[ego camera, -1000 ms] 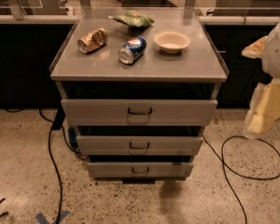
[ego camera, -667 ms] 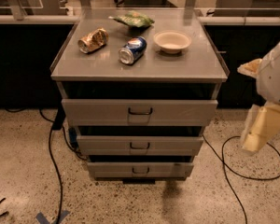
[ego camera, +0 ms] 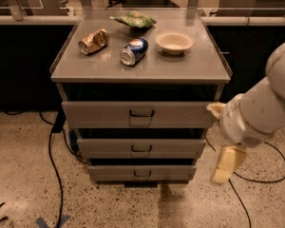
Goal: Open middle drawer
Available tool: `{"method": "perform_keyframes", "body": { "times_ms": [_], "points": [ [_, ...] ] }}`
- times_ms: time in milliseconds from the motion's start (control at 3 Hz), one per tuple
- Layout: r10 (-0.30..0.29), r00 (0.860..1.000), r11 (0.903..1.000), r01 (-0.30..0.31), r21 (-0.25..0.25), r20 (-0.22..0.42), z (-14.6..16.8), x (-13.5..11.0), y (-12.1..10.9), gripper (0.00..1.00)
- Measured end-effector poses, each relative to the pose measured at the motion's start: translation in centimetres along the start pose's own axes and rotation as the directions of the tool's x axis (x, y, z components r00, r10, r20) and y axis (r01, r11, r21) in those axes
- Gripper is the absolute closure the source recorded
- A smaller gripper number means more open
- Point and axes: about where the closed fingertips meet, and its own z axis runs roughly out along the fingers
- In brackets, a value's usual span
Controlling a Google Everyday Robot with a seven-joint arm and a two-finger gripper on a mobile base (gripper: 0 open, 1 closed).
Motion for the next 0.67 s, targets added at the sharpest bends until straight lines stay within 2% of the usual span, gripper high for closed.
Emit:
{"method": "perform_keyframes", "body": {
  "times_ms": [667],
  "points": [
    [-0.017, 0.998, 0.9970, 0.022, -0.074, 0.065, 8.8, -0.8, 1.0, 0.00]
  ]
}}
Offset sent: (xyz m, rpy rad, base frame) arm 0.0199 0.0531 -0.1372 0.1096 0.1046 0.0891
